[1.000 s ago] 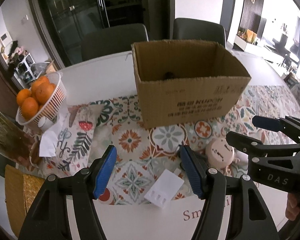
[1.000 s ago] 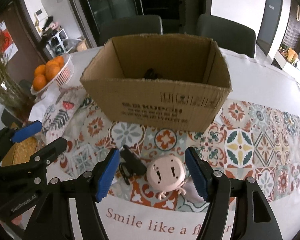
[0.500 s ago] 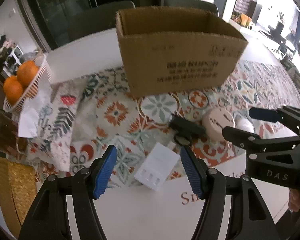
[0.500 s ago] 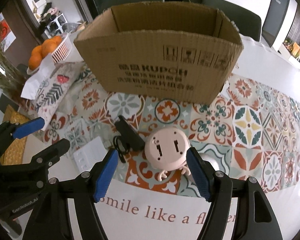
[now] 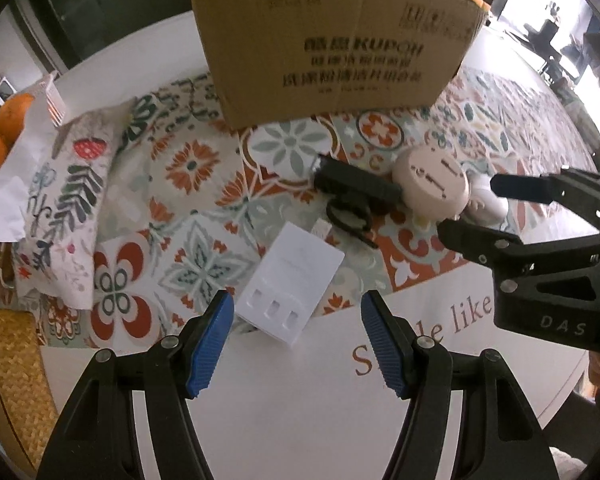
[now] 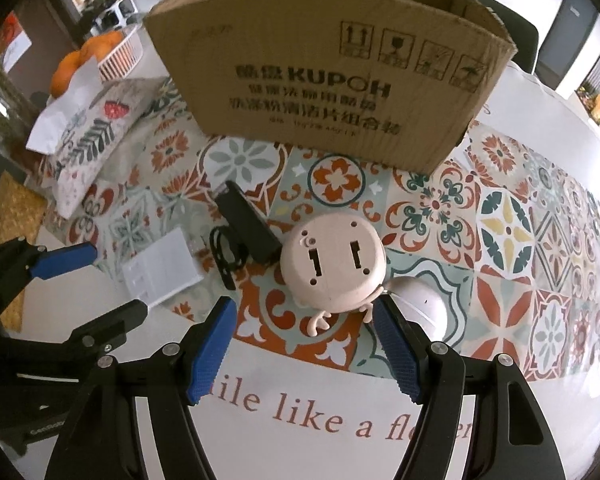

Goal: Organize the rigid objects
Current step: 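Grasp the white multi-port charger with the left tool while the right tool grasps the pink round device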

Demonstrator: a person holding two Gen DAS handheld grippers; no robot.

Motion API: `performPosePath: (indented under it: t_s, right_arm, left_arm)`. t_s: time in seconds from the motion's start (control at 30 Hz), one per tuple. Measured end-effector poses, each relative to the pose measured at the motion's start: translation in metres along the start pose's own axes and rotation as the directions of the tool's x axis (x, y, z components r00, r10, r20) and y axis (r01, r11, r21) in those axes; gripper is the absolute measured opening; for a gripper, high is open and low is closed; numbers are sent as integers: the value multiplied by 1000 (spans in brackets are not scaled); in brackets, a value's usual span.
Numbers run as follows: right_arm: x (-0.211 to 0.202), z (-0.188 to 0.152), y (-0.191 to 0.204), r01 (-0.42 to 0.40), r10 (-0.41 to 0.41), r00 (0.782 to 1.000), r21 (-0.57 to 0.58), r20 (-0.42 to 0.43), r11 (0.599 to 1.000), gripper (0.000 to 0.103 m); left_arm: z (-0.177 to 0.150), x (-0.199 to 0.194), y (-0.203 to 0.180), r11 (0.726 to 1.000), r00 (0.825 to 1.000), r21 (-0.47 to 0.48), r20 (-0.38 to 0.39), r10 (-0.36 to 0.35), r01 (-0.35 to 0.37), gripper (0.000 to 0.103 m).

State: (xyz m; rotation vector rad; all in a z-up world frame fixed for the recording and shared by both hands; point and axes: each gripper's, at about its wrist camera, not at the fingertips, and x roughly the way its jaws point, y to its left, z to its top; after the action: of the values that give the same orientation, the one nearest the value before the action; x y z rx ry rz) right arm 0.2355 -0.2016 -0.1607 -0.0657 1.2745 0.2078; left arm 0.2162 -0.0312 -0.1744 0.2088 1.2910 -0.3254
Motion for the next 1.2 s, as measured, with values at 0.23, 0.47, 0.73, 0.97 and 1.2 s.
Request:
performPosePath:
  t_s: [0.23,0.47,0.73,0.97,1.2]
  right_arm:
    - [14,2,-2,14,-15,999,-29,-43,999,71]
    - [28,8,-3,27,-32,996,-62,-79,998,72]
    - [46,22,-5,26,-34,994,-70,-108,997,75]
    - [58,38,-11,18,-27,992,-74,-125,997,76]
    - [77,52,-16,3,-12,990,-65,-143,998,76]
  left_arm:
    - [1,20,-3,1000,998,24,-65,-8,10,65]
    - [7,35,-4,999,995,45,-99,19,-15,65]
    - [22,49,-2,998,992,55,-122,28,-21,65]
    - [35,59,6,999,992,33,-128,17,-12,65]
    - [42,75,11,1000,990,9,-143,3,-2,62]
